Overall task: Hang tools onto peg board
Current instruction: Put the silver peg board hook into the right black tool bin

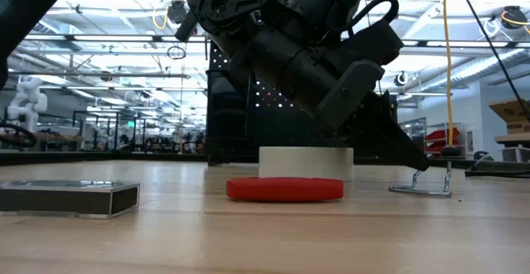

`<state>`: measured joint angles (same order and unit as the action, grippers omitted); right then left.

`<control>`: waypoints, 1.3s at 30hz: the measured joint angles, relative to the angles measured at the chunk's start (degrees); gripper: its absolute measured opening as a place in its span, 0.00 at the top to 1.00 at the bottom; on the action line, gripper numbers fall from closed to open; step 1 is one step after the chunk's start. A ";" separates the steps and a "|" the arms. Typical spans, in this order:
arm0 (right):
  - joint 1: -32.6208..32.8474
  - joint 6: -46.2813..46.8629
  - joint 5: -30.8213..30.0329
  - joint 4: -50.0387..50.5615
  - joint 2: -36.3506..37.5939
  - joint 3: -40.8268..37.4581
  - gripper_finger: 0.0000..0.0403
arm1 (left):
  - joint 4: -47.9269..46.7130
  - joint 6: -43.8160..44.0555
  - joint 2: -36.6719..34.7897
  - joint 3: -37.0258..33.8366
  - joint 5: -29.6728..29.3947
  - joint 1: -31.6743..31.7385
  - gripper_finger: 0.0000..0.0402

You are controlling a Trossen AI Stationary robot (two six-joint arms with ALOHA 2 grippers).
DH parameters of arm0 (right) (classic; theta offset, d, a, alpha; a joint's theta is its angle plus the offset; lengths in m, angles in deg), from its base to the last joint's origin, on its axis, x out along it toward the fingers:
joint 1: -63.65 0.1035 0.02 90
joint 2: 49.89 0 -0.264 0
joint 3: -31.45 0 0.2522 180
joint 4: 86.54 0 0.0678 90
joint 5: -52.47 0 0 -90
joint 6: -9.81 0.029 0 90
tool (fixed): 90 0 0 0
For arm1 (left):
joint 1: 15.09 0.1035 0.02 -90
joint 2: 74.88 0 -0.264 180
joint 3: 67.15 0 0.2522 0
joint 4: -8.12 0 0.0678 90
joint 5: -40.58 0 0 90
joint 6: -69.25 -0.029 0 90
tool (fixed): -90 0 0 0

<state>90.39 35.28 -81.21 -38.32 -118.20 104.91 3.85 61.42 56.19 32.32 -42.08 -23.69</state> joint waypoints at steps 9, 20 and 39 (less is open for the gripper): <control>0.00 0.42 0.00 0.02 0.00 0.01 0.73 | 0.03 -0.02 0.00 0.00 0.00 0.01 0.98; 0.00 -0.21 0.18 -0.01 0.53 0.01 0.73 | -1.76 -0.18 -2.31 -0.11 -0.02 0.02 1.00; -0.02 1.29 1.75 0.04 7.34 0.04 0.73 | -20.46 -8.96 -19.19 -0.09 -14.33 -1.69 1.00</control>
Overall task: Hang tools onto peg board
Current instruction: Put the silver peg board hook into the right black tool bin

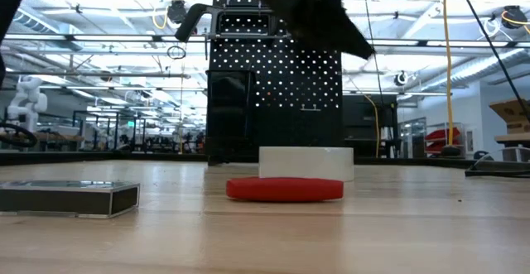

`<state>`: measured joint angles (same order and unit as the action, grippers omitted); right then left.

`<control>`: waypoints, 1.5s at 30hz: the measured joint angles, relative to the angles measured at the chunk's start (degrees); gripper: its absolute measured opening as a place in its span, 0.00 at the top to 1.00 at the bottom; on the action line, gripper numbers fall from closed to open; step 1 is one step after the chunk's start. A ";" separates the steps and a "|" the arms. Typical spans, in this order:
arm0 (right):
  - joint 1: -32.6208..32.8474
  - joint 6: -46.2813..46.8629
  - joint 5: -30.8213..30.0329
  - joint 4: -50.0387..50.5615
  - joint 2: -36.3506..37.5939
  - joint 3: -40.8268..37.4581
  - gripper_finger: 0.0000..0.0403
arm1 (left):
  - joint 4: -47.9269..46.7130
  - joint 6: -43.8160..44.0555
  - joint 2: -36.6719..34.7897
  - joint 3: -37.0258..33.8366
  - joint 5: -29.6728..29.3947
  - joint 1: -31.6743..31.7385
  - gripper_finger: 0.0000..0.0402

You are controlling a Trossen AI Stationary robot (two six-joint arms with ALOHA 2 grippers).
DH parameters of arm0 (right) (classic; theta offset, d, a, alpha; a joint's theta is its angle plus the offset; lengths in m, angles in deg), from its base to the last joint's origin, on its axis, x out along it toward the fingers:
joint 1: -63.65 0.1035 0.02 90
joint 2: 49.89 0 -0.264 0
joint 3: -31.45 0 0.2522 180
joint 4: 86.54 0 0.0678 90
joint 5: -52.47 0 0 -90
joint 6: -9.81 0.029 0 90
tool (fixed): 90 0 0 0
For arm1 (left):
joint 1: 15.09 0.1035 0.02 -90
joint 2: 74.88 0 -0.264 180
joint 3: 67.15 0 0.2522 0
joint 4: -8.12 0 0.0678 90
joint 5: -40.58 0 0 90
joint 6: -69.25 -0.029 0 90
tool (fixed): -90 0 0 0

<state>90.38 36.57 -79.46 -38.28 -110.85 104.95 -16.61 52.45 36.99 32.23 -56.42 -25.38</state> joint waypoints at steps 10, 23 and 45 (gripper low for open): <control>0.02 2.63 2.88 -0.25 -3.30 -0.01 0.73 | -9.79 -3.14 -11.25 0.00 -14.33 -0.28 1.00; 0.03 -8.27 -6.00 -11.72 -12.31 -0.42 0.49 | -7.27 -6.25 -14.40 -1.89 -25.03 -0.69 1.00; -2.01 -15.94 -7.61 -41.73 -11.91 -13.30 0.51 | -1.37 -7.54 -14.33 -2.75 -24.55 -2.03 1.00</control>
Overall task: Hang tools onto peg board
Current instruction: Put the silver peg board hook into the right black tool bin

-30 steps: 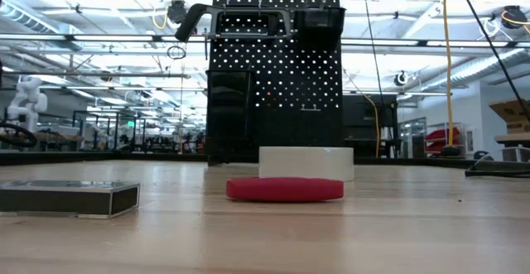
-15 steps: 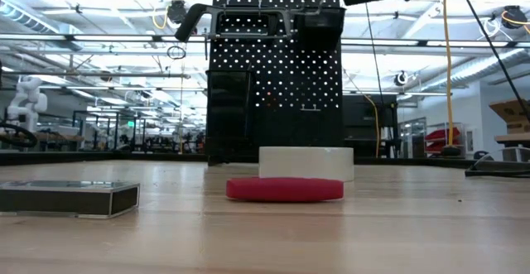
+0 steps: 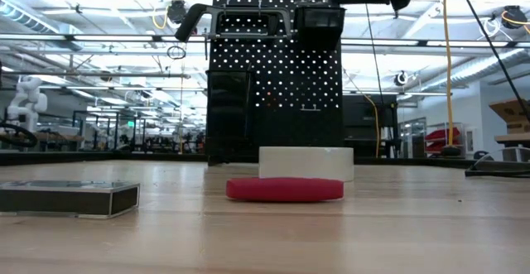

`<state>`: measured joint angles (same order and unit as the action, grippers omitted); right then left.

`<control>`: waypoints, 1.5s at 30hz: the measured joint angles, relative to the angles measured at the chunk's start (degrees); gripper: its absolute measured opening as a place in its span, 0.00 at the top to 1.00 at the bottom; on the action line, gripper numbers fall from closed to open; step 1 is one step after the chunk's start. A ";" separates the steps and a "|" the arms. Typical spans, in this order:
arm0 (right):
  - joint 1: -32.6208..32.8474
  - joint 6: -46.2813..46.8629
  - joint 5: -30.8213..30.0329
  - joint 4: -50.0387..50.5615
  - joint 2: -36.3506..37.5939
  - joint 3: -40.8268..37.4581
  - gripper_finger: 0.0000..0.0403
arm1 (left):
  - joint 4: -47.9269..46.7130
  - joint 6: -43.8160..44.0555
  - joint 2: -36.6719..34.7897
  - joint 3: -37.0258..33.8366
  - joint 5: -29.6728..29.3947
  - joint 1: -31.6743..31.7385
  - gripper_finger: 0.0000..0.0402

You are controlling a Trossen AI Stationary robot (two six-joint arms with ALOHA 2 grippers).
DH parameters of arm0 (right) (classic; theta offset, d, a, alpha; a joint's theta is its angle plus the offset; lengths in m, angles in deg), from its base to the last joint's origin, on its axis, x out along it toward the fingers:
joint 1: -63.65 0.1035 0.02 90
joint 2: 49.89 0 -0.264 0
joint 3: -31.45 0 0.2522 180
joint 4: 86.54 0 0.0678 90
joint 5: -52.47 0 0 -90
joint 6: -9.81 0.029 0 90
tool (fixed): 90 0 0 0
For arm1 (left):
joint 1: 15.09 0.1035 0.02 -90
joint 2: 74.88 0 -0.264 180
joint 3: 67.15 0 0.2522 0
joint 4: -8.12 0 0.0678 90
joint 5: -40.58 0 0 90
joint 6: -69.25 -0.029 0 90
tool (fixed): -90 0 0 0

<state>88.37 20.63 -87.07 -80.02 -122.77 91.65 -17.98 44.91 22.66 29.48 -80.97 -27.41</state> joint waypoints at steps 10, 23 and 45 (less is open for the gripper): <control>-1.76 -0.82 2.01 -1.36 0.02 0.00 0.65 | 0.21 -0.04 0.00 0.00 0.03 0.03 1.00; -1.85 -1.37 3.54 -1.14 0.02 0.02 0.96 | 0.55 -0.04 0.00 0.00 2.54 0.09 0.98; -2.01 -5.56 1.07 -0.03 3.94 0.04 0.98 | -11.33 9.04 -7.02 -2.50 2.66 1.51 0.58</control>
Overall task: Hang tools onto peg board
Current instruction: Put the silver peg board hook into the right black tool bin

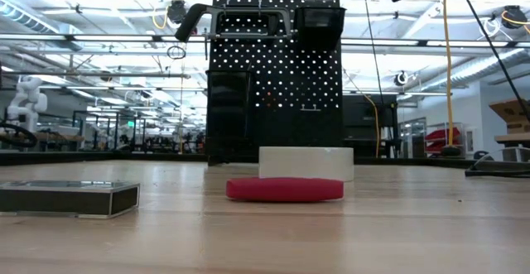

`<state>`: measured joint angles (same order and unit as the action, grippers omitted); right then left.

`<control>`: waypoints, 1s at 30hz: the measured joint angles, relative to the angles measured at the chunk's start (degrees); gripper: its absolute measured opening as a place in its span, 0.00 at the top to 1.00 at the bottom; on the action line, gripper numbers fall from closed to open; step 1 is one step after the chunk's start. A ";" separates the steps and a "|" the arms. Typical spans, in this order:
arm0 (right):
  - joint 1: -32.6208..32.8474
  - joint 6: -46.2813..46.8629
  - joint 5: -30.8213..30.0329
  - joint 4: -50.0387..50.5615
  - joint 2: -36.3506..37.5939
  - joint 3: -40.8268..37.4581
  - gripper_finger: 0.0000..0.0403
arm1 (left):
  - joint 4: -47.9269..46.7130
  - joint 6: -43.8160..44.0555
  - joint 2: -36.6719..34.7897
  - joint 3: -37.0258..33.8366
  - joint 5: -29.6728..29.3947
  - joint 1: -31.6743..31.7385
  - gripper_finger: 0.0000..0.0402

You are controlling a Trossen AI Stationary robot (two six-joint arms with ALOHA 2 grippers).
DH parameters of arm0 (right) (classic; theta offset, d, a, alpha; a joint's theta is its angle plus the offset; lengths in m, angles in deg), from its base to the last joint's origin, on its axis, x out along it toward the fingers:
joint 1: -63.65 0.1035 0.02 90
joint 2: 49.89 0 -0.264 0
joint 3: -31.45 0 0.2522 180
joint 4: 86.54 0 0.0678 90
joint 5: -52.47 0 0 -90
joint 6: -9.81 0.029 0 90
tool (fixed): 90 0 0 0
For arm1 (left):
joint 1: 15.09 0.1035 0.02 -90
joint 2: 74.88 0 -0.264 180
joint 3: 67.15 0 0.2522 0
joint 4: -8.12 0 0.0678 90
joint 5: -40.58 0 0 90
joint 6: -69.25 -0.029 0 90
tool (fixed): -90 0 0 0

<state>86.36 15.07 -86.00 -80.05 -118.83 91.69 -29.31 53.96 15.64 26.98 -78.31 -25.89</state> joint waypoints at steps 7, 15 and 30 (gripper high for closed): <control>-2.39 -3.08 0.22 0.21 4.75 0.04 0.98 | 12.53 3.07 -8.75 -15.30 0.20 0.80 0.58; -8.51 -4.43 0.57 3.35 8.65 2.78 0.98 | 23.91 7.33 -14.46 -27.75 1.14 1.05 0.58; -22.86 6.18 10.85 32.38 2.28 28.17 0.98 | 30.67 8.55 -14.49 -31.77 11.22 1.05 0.58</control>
<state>63.50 21.25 -75.15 -47.67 -116.54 119.86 1.36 62.51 1.15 -4.79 -67.08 -24.85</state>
